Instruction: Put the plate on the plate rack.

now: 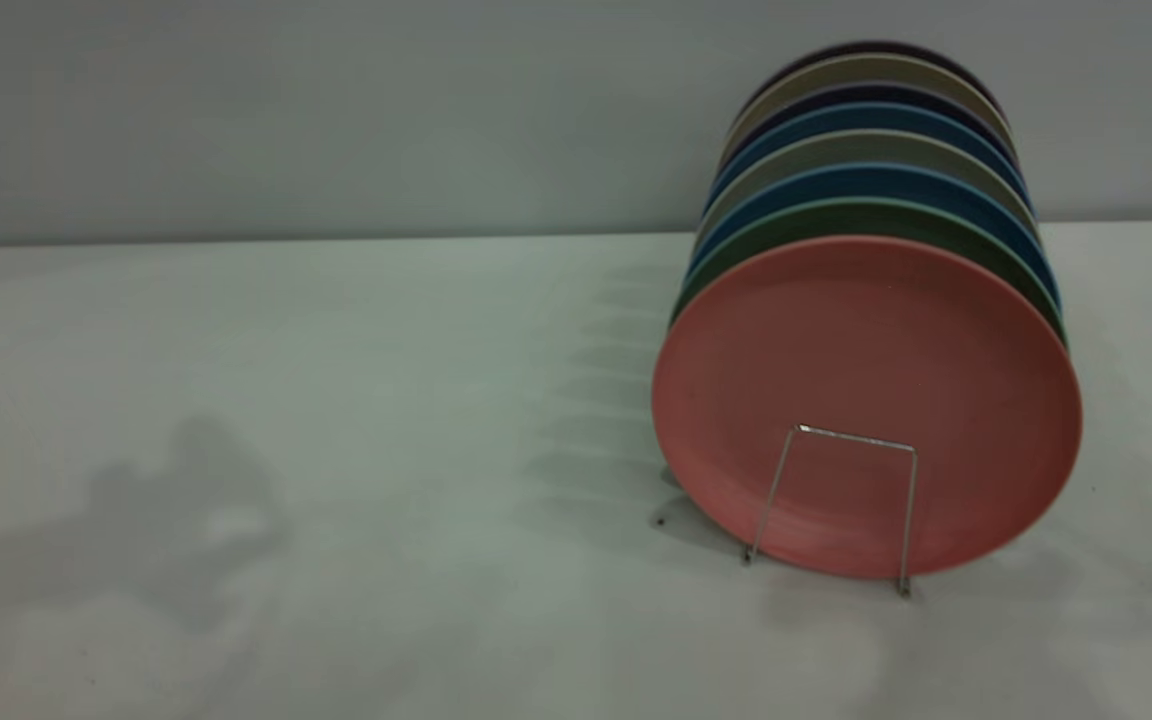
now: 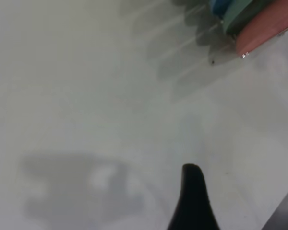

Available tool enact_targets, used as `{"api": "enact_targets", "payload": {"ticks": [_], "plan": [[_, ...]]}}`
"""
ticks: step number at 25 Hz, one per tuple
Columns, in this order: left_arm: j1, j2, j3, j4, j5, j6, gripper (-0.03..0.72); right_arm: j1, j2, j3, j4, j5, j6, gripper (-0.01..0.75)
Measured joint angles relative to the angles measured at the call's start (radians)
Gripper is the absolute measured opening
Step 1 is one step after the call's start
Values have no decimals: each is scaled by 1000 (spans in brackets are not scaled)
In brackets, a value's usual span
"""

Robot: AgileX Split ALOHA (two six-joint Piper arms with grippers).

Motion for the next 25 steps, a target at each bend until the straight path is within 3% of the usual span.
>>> {"api": "enact_targets", "payload": {"ticks": [10,25], "plan": [[0,-200,115,-1,47,-36,582,-2,-208,62,21,106,1,238],[0,-653,499,-1,-9,-102,582,-2,-637,470,78,92,50,238]]}}
